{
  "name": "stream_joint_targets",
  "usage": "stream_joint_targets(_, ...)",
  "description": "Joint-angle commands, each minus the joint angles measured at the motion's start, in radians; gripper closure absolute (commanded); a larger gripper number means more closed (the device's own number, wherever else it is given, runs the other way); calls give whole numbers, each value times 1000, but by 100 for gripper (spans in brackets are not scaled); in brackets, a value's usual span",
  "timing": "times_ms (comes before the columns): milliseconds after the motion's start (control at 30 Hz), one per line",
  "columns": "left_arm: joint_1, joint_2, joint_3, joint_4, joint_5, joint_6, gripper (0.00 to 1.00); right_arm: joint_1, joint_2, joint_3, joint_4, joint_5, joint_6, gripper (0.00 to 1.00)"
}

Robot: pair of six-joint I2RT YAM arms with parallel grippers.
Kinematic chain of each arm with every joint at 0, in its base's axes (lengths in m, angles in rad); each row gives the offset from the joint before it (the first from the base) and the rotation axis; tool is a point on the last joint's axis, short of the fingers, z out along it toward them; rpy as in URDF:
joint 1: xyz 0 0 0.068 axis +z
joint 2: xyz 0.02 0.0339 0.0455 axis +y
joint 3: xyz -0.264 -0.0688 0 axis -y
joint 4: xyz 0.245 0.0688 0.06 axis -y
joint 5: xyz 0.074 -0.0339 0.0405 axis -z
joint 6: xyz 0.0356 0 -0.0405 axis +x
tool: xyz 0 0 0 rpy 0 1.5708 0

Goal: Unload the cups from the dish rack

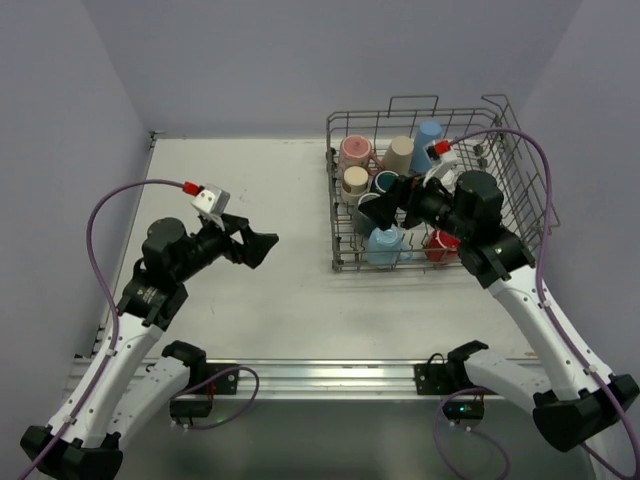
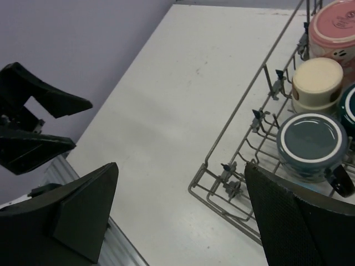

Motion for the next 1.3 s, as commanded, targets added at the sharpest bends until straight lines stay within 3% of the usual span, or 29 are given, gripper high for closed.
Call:
stream_joint_targets(0, 5, -8, 28, -16, 9, 38, 0, 15, 44, 83, -56, 133, -73, 1)
stream_joint_targets(267, 5, -43, -21, 21, -22, 27, 0, -16, 53, 125, -149, 545, -134, 1)
stream_joint_targets(467, 4, -75, -32, 7, -28, 24, 0, -223, 134, 113, -124, 550, -82, 1)
stream_joint_targets(567, -18, -92, -35, -8, -72, 32, 0, -267, 270, 158, -66, 688, -96, 1)
stream_joint_targets(933, -97, -95, -28, -39, -148, 49, 0, -341, 634, 352, -61, 668, -72, 1)
stream_joint_targets(1267, -121, -92, -23, -45, -160, 49, 0, -346, 771, 401, -71, 613, -87, 1)
